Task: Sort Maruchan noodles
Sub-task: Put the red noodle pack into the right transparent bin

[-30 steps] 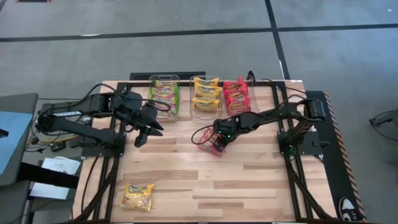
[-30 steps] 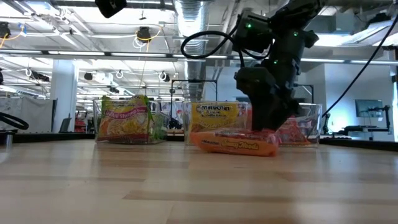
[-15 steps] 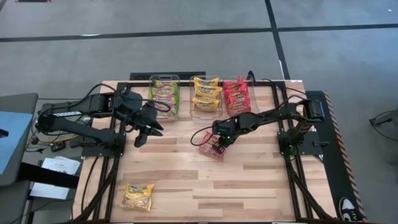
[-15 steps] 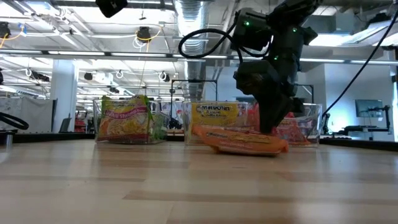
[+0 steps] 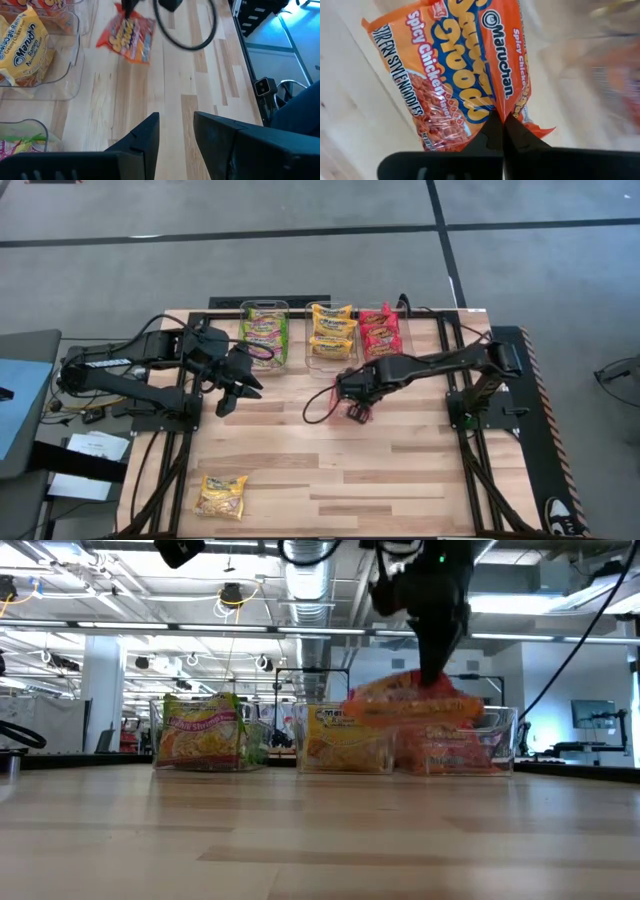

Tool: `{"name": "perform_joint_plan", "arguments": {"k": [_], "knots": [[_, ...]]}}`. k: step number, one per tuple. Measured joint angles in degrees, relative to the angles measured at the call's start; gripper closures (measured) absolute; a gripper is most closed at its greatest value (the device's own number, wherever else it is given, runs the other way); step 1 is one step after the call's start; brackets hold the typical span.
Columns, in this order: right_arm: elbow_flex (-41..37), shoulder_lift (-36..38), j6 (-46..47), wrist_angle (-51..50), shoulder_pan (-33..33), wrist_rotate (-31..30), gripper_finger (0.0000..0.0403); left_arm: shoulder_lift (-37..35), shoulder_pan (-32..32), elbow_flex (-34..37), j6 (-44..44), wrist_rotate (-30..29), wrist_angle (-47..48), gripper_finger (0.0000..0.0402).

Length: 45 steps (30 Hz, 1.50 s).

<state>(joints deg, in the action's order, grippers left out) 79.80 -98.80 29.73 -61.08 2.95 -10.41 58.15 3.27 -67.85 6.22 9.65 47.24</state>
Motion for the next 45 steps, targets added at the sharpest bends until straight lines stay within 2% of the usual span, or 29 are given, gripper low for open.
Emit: {"name": "perform_joint_plan", "arguments": {"k": [7,11,18,21,25,34,40,45], "knots": [[10.29,0.11,-3.04,-14.08,0.06,-14.2,0.04,0.0,0.0,0.0,0.0,-0.05,-0.02,0.0294],[12.45,2.14,-3.45,-19.71,-0.25,-24.18,0.04,-0.01,-0.02,0.0,-0.02,-1.53,-0.04,0.0294],[8.87,10.79,-3.41,-22.22,-3.0,-36.45,0.04,0.0,0.0,0.0,-0.05,-3.81,-0.67,0.0294],[5.3,14.9,-4.17,-21.84,-4.35,-42.67,0.04,-0.01,0.0,0.0,-0.04,-5.45,-0.81,0.0294],[-2.12,19.89,-7.71,-17.52,-5.42,-47.92,0.04,0.0,0.0,0.0,-0.05,-7.5,-0.94,0.0294],[-21.38,26.41,-15.2,-0.27,-8.44,-48.03,0.04,0.0,1.64,0.0,-0.02,-10.38,-1.9,0.0294],[-25.05,26.47,-20.01,6.46,-9.95,-46.01,0.0398,0.0,4.27,0.0,-0.02,-10.38,-1.86,0.0294],[-27.07,26.45,-25.77,13.43,-11.59,-38.68,0.0397,0.0,6.75,0.0,-1.03,-10.38,-1.81,0.0294]]}}
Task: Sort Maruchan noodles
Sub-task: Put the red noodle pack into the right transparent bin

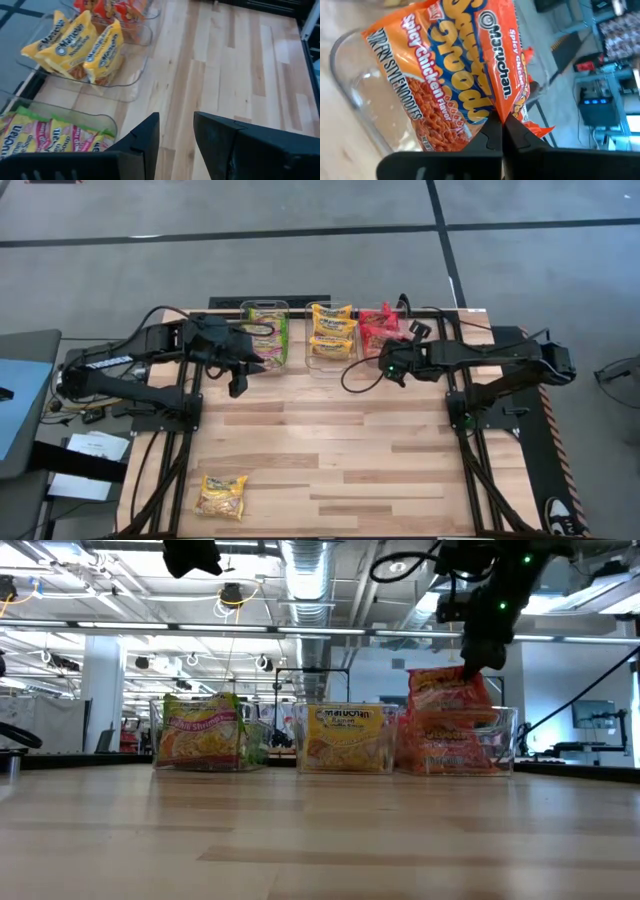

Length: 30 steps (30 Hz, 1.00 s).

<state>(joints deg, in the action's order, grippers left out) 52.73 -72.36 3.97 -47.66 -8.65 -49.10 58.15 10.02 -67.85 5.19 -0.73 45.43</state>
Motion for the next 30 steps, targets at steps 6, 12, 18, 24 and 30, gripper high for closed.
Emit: {"name": "perform_joint_plan", "arguments": {"k": [6,12,18,24,30], "knots": [[-0.72,-0.44,-3.51,0.53,-1.85,3.02,0.0396,-0.01,2.42,0.0,0.04,0.0,0.02,0.0294],[-0.72,-0.46,-4.51,0.67,-4.86,15.72,0.0395,-0.01,3.67,0.0,0.07,0.02,0.04,0.0294],[-0.72,-0.46,-4.46,0.65,-6.96,18.9,0.0376,0.0,3.98,0.0,0.22,-1.38,0.07,0.0294],[-0.7,-0.46,-2.44,0.53,-9.0,22.31,0.0334,-0.01,3.98,0.0,1.32,-1.8,0.09,0.0294],[0.33,-0.48,-0.45,-0.82,-9.94,25.32,0.0292,0.0,3.98,0.0,1.63,-2.64,0.09,0.0294]]}}
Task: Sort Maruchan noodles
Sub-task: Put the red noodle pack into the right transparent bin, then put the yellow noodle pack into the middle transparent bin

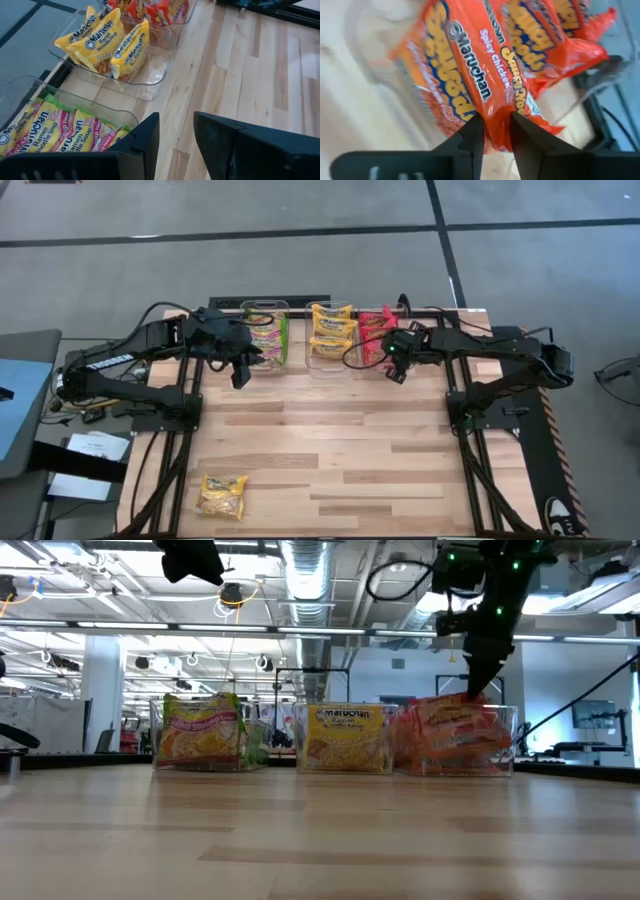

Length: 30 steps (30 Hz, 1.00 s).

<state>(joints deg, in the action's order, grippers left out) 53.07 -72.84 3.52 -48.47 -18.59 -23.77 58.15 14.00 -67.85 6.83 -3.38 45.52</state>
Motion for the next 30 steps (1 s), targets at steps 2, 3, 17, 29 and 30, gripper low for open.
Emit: {"name": "perform_joint_plan", "arguments": {"k": [2,3,17,29,30], "knots": [[1.68,-0.02,0.29,-1.45,0.02,2.26,0.0281,0.0,0.0,0.0,0.06,-0.51,0.0,0.0294],[2.63,-0.02,0.71,-2.2,0.07,2.89,0.0275,0.0,0.0,0.0,0.07,-0.55,0.0,0.0294],[14.4,0.0,3.11,-8.52,-0.55,3.92,0.025,-0.02,0.0,0.0,8.71,3.45,2.33,0.0294],[21.87,0.0,4.17,-10.64,2.64,4.33,0.0208,0.69,0.0,0.02,11.65,9.71,-0.06,0.029],[22.36,-0.01,4.67,-10.98,2.9,4.35,0.0202,0.92,0.0,0.02,10.68,9.79,-0.3,0.0287]]}}
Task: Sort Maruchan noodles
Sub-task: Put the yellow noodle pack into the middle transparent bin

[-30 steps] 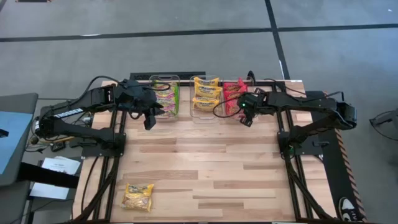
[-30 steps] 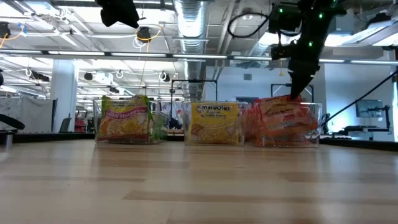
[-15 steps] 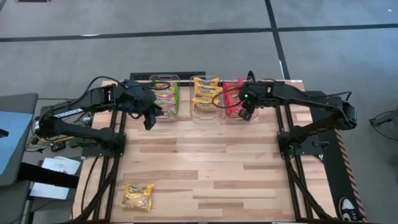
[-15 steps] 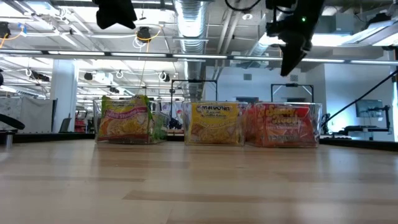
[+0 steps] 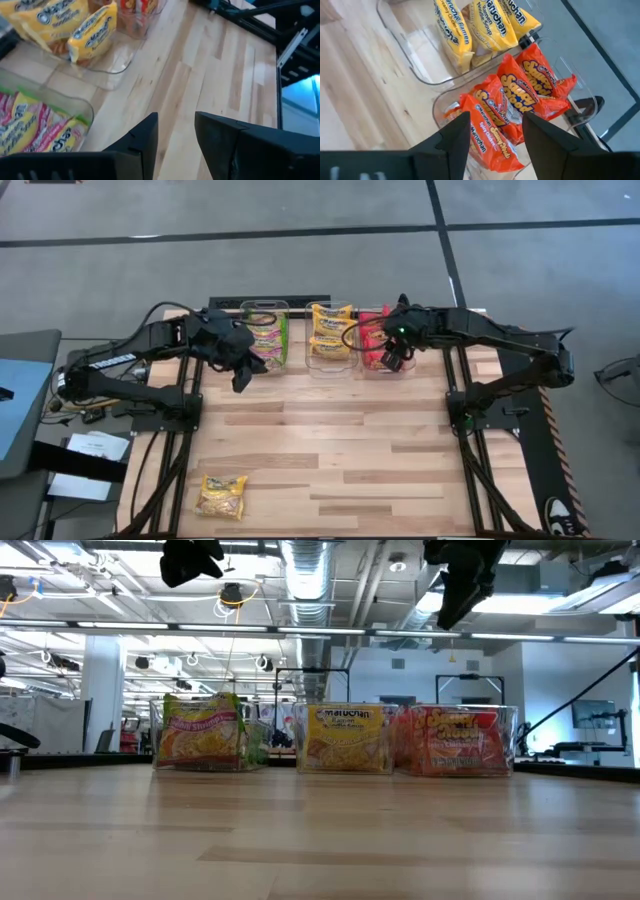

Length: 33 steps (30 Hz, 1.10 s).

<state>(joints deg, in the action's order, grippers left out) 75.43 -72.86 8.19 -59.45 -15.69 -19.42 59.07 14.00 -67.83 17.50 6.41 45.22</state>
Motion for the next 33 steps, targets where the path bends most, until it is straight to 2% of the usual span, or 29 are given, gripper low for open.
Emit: {"name": "perform_joint_plan", "arguments": {"k": [7,10,12,18,24,33], "knots": [[1.01,0.02,1.78,-2.32,1.42,-0.02,0.0182,0.15,2.26,-0.19,-3.51,-4.94,0.61,0.0245],[1.01,0.02,4.82,-4.17,2.05,0.03,0.0181,0.08,3.8,-3.03,-3.97,-7.7,2.74,0.0226],[0.99,0.02,7.13,-5.12,2.84,0.04,0.0181,0.09,4.42,-5.28,-3.18,-5.93,5.03,0.0221],[1.0,0.02,14.93,-5.45,6.34,1.84,0.0181,-0.45,3.09,-8.26,4.56,6.51,13.39,0.0219],[0.99,0.02,21.16,-3.59,10.1,9.62,0.0181,-0.52,-7.18,-5.8,10.76,10.91,18.95,0.0219],[1.0,0.02,29.17,-0.37,16.07,10.6,0.0181,-0.44,-25.29,0.31,19.55,11.78,18.11,0.0219]]}}
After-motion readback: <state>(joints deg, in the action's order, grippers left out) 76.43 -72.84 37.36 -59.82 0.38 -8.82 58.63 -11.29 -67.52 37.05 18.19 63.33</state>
